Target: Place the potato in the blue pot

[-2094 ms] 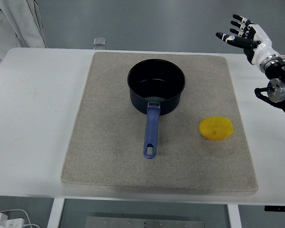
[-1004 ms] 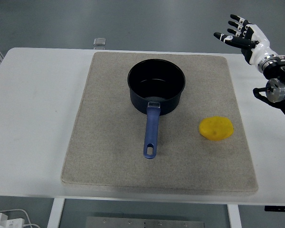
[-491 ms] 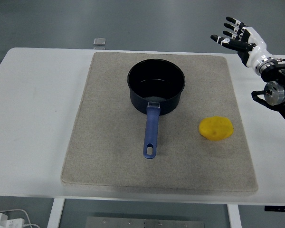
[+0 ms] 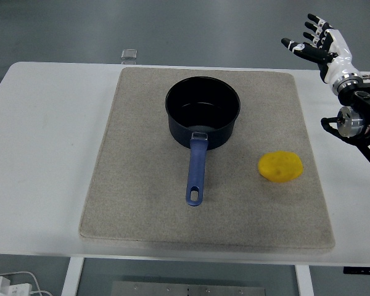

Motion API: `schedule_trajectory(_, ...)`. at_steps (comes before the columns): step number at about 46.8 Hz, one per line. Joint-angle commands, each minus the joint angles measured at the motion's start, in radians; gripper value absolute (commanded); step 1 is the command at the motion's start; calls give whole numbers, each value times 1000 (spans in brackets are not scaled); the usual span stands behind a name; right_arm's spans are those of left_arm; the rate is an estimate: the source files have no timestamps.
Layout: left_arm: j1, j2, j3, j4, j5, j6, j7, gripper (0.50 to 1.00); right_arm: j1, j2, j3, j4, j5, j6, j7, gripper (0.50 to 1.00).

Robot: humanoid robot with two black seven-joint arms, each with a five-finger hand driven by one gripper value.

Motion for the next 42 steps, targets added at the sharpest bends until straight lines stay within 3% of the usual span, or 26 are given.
schedule_trajectory(1,0,0,0,-1,2,-1,0,1000,4,-27,-2,55,-6,2,3,936)
schedule_trajectory(11,0,0,0,-1,0,-1,0,1000,8,-174,-97,239,-136,4,4,932)
schedule_trajectory(19,0,0,0,1,0,-1,0,1000,8,-259,-194,311,-228,23,23,932)
schedule_trajectory(42,0,0,0,1,0,-1,0,1000,-4,-613,-416,552,-442,175,198,930)
